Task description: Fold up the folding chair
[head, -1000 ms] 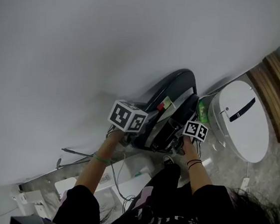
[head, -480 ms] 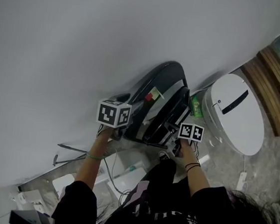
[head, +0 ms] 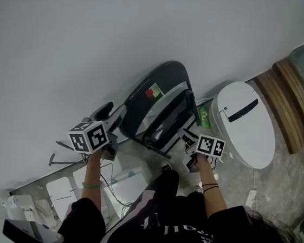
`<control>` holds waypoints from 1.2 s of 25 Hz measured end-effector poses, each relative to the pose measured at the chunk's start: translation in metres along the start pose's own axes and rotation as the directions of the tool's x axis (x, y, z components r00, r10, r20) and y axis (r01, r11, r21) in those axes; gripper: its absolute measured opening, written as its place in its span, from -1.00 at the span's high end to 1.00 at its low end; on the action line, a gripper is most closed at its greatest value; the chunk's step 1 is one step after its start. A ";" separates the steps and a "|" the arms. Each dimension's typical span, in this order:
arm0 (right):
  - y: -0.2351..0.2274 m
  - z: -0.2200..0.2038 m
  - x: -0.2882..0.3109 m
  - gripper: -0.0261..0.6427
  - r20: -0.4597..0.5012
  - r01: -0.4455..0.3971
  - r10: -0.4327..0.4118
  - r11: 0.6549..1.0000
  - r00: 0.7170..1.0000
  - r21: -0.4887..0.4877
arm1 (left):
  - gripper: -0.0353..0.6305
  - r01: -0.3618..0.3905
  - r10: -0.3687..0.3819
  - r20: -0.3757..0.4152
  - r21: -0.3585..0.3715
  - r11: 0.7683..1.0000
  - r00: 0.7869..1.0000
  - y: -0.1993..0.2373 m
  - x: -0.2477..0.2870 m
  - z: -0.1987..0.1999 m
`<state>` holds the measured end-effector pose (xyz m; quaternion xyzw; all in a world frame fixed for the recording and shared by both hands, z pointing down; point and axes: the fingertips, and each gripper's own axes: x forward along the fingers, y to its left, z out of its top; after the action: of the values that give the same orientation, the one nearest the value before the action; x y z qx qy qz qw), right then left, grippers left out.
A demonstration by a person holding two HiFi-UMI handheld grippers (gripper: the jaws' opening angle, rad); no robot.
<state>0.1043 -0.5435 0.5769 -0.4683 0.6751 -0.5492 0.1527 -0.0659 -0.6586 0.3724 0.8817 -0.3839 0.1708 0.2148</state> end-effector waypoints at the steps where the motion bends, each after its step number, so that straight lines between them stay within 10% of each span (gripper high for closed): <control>1: 0.009 -0.002 -0.013 0.45 -0.006 -0.014 0.014 1.000 1.000 -0.027 | 0.17 0.010 -0.009 0.030 -0.034 0.999 1.000 -0.015 -0.010 -0.007; 8: 0.059 -0.026 -0.114 0.63 -0.049 -0.077 0.070 0.984 0.996 -0.158 | 0.68 0.134 -0.074 0.203 -0.300 0.945 0.976 -0.123 -0.069 -0.088; 21: 0.083 -0.108 -0.208 0.78 -0.156 -0.117 0.079 0.962 0.985 -0.248 | 0.87 0.037 0.013 0.137 -0.356 0.934 0.991 -0.226 -0.140 -0.226; 30: 0.105 -0.197 -0.249 0.78 -0.150 -0.096 0.059 0.961 0.987 -0.258 | 0.88 0.114 -0.082 0.102 -0.363 0.925 0.991 -0.256 -0.204 -0.290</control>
<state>0.0415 -0.2309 0.4766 -0.4176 0.7691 -0.4797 0.0623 -0.0452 -0.2304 0.4605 0.8504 -0.3731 0.0472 0.3680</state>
